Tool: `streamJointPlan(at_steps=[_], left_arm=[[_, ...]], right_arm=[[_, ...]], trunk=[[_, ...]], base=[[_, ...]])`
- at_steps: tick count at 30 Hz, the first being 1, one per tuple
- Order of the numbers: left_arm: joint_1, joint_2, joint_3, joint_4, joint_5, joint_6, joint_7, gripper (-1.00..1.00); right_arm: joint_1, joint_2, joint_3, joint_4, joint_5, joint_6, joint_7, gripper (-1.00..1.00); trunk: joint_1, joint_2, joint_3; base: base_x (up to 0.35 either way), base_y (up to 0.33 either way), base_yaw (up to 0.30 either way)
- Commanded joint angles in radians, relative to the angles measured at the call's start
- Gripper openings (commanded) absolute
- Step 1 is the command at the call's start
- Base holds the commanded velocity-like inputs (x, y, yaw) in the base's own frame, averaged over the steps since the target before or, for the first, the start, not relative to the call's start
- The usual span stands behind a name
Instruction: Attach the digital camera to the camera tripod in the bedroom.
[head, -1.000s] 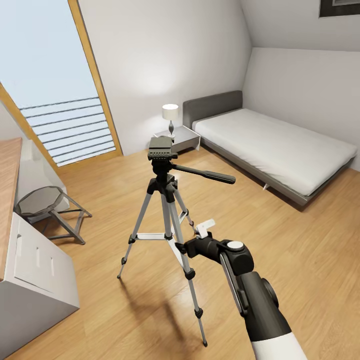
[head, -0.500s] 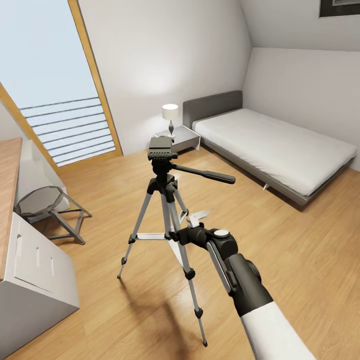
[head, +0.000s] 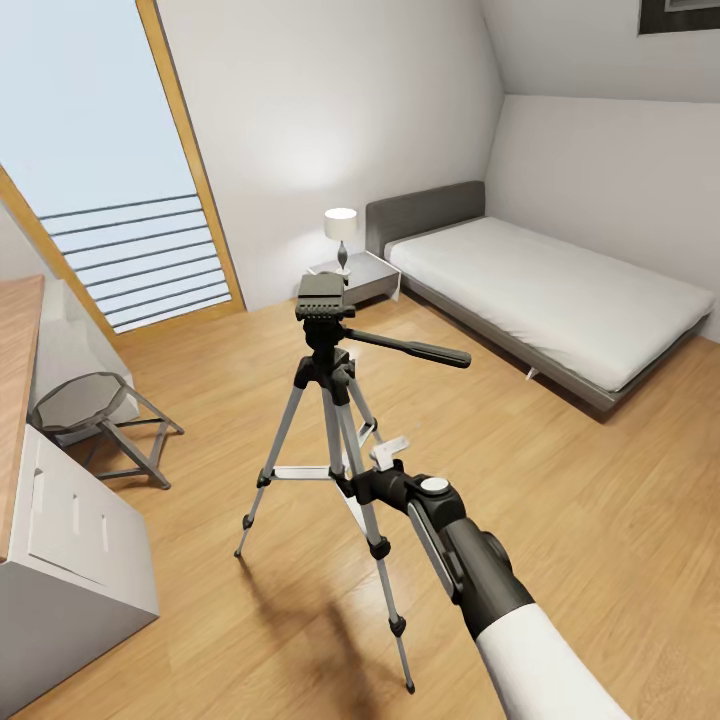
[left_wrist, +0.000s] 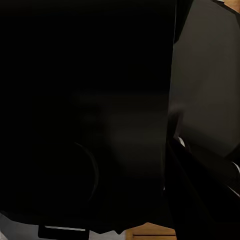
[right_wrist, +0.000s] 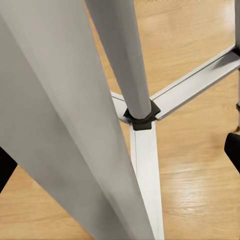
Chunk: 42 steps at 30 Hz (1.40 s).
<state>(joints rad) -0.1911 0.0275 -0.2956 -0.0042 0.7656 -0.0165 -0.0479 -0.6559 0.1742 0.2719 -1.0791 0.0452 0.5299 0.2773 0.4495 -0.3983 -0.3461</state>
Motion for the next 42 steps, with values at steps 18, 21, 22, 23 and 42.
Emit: streamJointPlan(at_steps=[18,21,22,23,42], left_arm=[[-0.001,0.0,-0.008,0.001,0.009,-0.002,-0.006,-1.0],[-0.001,0.0,-0.008,0.001,0.009,-0.002,-0.006,-1.0],[-0.001,0.0,-0.008,0.001,0.009,-0.002,-0.006,-1.0],[-0.001,0.0,-0.008,0.001,0.009,-0.002,-0.006,-1.0],[-0.001,0.039,-0.009,-0.077,0.006,0.009,-0.004,-1.0]], right_arm=[[0.0,0.0,-0.001,0.012,0.005,-0.071,0.001,-1.0],[0.0,0.0,-0.003,0.013,0.006,-0.073,0.0,-1.0],[0.001,0.0,-0.004,0.013,0.006,-0.074,0.0,-1.0],[0.001,0.0,-0.004,0.013,0.006,-0.075,0.0,-1.0],[0.001,0.0,-0.01,0.026,0.007,-0.11,0.0,-1.0]], trunk=[[0.0,-0.002,-0.002],[0.0,-0.002,-0.002],[0.0,-0.002,-0.002],[0.0,-0.002,-0.002],[0.0,-0.002,-0.002]], base=[[0.0,0.0,0.0],[0.0,0.0,0.0],[0.0,0.0,0.0],[0.0,0.0,0.0],[0.0,0.0,0.0]])
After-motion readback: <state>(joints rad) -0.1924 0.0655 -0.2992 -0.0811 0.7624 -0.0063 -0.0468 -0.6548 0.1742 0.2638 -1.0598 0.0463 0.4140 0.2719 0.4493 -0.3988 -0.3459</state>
